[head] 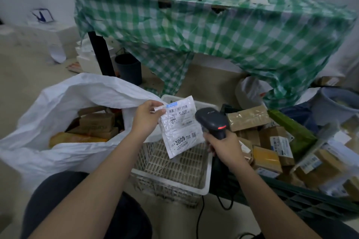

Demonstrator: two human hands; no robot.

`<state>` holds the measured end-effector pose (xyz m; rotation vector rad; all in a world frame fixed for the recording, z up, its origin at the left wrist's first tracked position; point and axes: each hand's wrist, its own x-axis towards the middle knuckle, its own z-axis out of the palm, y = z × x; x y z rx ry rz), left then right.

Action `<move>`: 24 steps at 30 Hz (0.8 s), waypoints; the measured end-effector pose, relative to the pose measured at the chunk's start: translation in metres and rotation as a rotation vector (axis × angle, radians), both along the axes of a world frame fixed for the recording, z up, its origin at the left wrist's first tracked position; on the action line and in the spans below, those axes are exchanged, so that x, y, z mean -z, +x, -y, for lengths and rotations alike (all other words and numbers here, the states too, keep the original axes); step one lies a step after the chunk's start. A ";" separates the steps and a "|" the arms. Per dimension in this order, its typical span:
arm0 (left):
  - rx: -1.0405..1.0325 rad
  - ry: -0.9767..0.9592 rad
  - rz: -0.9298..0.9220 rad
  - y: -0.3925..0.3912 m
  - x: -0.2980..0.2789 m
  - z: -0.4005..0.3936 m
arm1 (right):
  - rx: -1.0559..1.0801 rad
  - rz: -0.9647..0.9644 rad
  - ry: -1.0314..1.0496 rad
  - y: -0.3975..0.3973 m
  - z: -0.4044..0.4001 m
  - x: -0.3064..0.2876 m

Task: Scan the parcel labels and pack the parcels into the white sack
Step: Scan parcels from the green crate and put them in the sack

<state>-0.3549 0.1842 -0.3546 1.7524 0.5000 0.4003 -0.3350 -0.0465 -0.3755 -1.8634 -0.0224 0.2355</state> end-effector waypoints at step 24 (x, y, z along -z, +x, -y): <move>-0.287 0.218 0.132 -0.035 -0.029 -0.077 | -0.101 -0.015 0.020 -0.014 -0.066 -0.025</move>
